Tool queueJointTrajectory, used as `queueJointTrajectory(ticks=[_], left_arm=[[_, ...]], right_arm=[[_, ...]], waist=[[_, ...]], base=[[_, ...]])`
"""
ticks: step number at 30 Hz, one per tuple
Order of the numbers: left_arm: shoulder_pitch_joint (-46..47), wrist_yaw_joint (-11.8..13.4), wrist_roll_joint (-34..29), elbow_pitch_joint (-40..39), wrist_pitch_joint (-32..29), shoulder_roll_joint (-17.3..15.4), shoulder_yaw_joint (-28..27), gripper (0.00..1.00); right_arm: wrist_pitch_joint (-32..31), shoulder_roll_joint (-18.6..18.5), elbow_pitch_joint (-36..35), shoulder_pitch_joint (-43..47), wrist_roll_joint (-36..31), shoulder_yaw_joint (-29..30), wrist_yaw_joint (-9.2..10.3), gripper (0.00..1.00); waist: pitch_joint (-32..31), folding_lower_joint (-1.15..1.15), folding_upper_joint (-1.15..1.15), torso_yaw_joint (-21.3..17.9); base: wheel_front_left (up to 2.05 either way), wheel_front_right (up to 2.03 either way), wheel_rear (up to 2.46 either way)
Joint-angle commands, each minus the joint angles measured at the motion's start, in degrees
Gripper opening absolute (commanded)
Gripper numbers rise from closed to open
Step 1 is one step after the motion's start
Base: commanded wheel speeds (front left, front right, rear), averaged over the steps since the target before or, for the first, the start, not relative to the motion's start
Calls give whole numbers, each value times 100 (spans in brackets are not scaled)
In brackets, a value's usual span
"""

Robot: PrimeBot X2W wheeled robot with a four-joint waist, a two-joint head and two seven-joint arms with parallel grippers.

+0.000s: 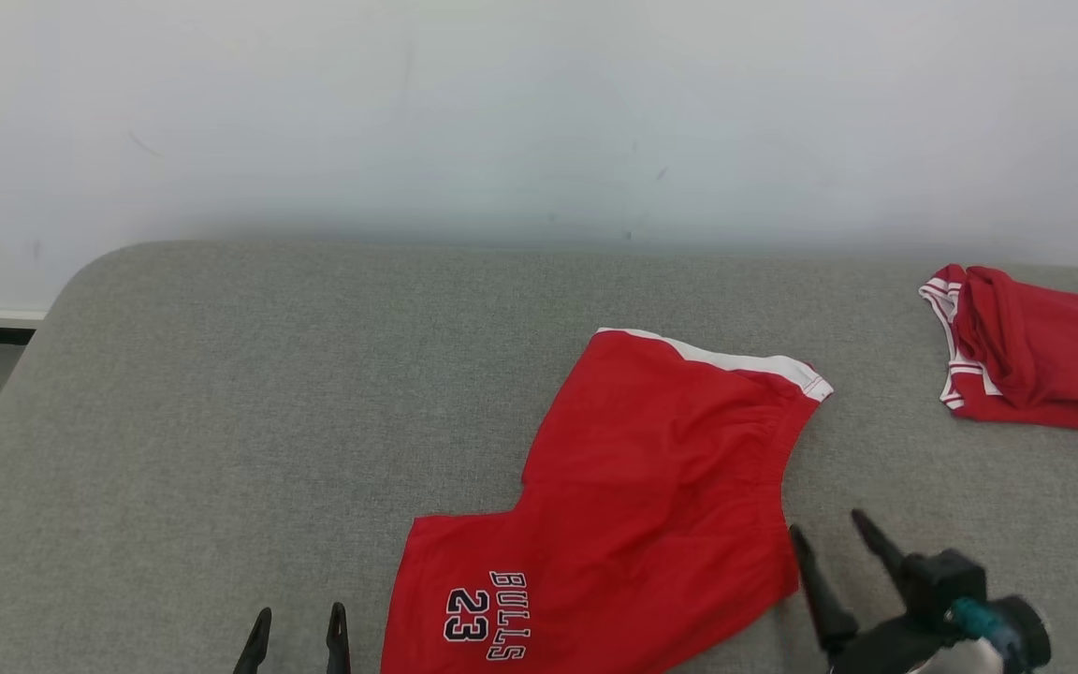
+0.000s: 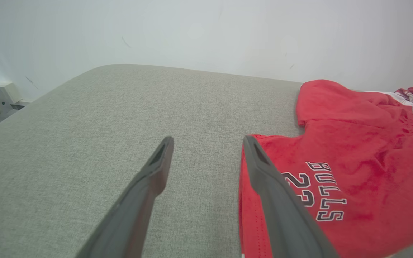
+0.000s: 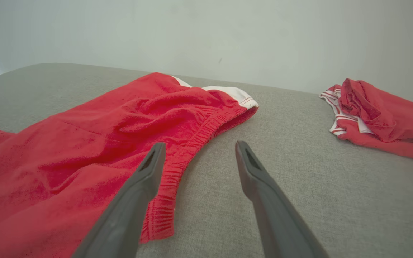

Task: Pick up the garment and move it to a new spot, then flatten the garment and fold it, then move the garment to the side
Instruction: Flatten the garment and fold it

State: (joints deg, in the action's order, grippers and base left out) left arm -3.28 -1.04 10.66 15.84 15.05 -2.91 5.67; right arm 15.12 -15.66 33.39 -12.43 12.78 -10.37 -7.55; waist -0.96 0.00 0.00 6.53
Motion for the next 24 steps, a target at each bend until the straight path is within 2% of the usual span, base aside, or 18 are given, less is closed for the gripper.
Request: queueJointTrajectory(ticks=[1, 7, 16, 17, 18, 24], left_arm=[[-41, -6, 42, -21, 17, 6, -1, 100], [-84, -32, 6, 3, 17, 6, 13, 100], [-91, -60, -38, 42, 17, 6, 51, 100], [-98, -62, -35, 47, 17, 5, 46, 100], [-103, -63, -32, 53, 17, 4, 48, 100], [-166, -24, 23, 55, 17, 5, 50, 100]], right_arm=[[-1, 67, -49, 136, 30, -78, 16, 100], [-1, 200, 192, 417, 231, -450, 16, 100], [-3, 227, 1306, -86, 704, -813, 16, 100], [-3, 240, 1402, -162, 766, -896, 16, 13], [-3, 241, 1480, -219, 815, -962, 16, 0], [-3, 101, 1277, -182, 1026, -1045, 16, 0]], waist=[[-15, 0, 0, 0], [-37, 0, 0, 77], [-41, 0, 0, 310], [-44, 0, 0, 320], [-50, 0, 0, 329], [-110, 0, 0, 279]], base=[[0, 0, 0], [0, 0, 0], [0, 0, 0], [0, 0, 0], [0, 0, 0], [0, 0, 0]])
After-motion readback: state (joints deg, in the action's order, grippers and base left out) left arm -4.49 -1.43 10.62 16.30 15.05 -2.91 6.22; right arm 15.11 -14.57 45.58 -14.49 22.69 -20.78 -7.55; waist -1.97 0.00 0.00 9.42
